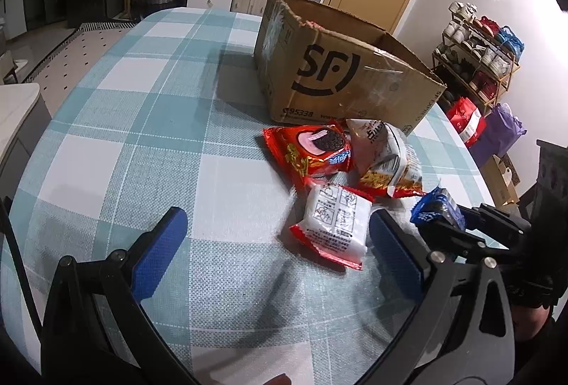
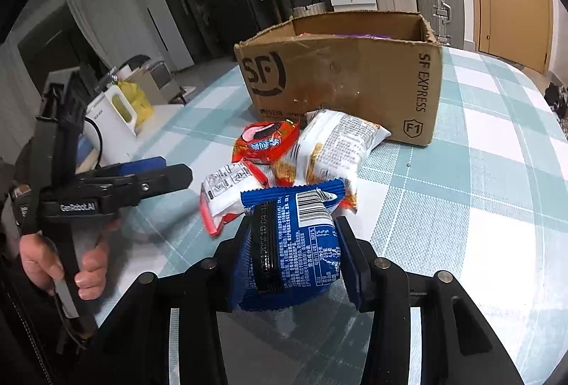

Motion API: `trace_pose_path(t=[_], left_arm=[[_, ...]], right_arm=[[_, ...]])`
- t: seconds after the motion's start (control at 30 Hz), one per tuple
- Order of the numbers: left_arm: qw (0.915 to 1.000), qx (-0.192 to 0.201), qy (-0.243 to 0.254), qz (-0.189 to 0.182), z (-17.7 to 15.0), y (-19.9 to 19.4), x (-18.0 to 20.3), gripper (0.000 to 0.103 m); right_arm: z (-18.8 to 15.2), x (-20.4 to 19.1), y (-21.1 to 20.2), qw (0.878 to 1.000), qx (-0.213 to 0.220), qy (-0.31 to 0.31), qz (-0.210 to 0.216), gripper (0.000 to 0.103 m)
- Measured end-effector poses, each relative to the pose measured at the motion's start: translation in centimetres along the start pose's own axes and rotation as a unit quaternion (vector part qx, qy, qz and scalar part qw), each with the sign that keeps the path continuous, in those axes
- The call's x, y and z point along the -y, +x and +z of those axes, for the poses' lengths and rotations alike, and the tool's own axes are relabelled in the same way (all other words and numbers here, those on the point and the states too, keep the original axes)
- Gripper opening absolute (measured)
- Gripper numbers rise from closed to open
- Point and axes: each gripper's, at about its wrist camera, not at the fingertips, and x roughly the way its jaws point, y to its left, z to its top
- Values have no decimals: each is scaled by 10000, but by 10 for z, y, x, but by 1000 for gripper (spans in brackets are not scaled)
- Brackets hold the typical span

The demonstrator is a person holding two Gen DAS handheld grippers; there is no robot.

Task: Organize snacks
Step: 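Grasp the blue snack bag with the right gripper, then grasp the white-and-red bag with the left gripper while the right gripper holds the blue bag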

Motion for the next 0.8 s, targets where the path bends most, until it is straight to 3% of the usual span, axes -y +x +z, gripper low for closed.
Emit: trace_pose_path(t=[0.13, 0.8], left_arm=[[9999, -71, 100, -34, 0, 1, 8, 102], [9976, -536, 383, 193, 4, 42, 44, 102]], right_arm=[[-3, 3, -11, 9996, 144, 181, 182, 45], [-21, 21, -49, 9977, 481, 472, 97, 45]])
